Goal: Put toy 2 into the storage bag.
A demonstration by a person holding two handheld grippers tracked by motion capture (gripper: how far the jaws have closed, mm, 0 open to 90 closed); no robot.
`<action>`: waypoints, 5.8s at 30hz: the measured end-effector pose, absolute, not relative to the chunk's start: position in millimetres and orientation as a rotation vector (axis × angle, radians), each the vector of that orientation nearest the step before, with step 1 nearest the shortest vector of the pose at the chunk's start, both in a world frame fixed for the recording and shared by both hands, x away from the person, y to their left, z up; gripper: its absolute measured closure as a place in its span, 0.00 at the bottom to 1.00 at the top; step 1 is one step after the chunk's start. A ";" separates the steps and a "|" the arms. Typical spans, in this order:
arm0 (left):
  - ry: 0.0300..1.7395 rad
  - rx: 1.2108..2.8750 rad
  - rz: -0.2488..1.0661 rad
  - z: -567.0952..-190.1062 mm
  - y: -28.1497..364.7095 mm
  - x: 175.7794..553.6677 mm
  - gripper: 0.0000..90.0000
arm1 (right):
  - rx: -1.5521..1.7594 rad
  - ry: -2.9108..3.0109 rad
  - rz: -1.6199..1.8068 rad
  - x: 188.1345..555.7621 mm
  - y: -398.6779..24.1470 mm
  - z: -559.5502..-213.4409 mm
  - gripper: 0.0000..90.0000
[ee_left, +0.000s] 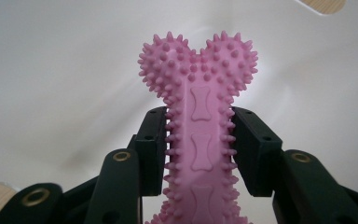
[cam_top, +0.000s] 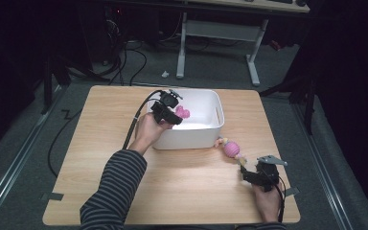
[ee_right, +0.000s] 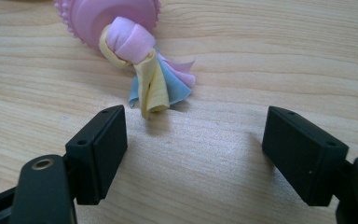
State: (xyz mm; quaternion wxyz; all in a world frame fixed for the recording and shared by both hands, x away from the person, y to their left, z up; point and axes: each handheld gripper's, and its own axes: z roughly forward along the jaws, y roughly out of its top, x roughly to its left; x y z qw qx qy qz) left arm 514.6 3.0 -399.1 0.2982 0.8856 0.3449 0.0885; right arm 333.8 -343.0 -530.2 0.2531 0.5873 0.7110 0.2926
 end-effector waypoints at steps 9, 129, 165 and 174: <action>0.905 2.283 0.257 -381.5 14.6 506.5 0.45 | 1.595 1.934 0.796 333.8 -343.0 -530.3 0.25; 1.226 2.018 0.483 -529.6 173.6 380.9 0.34 | 1.596 1.928 0.793 334.1 -342.5 -530.4 0.25; 1.233 2.020 0.530 -536.4 172.3 379.4 0.30 | 1.493 2.035 0.847 322.6 -335.2 -493.4 0.31; 1.233 2.021 0.531 -536.3 172.4 379.6 0.30 | 1.449 2.093 0.842 336.8 -327.7 -475.1 0.40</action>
